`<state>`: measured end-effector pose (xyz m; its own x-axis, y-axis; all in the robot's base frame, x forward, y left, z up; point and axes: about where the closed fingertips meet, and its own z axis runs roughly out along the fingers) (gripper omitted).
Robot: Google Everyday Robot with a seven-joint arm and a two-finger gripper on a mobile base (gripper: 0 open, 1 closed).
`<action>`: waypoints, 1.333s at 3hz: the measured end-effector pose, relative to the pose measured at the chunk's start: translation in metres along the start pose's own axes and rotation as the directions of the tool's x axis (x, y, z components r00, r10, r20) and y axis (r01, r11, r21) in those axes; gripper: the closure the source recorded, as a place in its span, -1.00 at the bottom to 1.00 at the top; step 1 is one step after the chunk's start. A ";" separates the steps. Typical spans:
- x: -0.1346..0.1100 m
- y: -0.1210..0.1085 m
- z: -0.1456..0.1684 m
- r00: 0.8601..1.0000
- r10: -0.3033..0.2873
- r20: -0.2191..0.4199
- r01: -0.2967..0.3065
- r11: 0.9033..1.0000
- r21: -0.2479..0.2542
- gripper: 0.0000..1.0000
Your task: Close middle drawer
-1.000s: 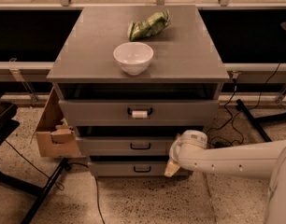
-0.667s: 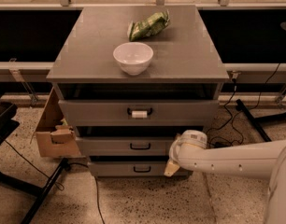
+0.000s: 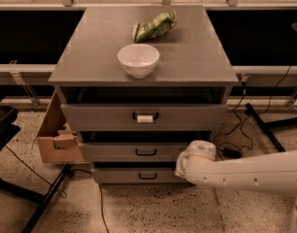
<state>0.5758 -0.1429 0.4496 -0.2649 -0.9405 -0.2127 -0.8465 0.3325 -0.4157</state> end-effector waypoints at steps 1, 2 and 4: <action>0.014 0.029 -0.037 0.998 -0.056 -0.030 0.055 0.998 -0.015 0.57; 0.041 0.053 -0.106 0.979 -0.182 -0.088 0.179 0.983 -0.042 1.00; 0.057 -0.042 -0.223 0.923 -0.174 -0.344 0.172 0.984 -0.039 1.00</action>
Offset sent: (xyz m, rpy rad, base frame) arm -0.1728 -0.0475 0.1352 -0.1842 0.1327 0.1640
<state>0.4931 -0.2260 0.6525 -0.2555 -0.9499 0.1802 -0.8967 0.1632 -0.4115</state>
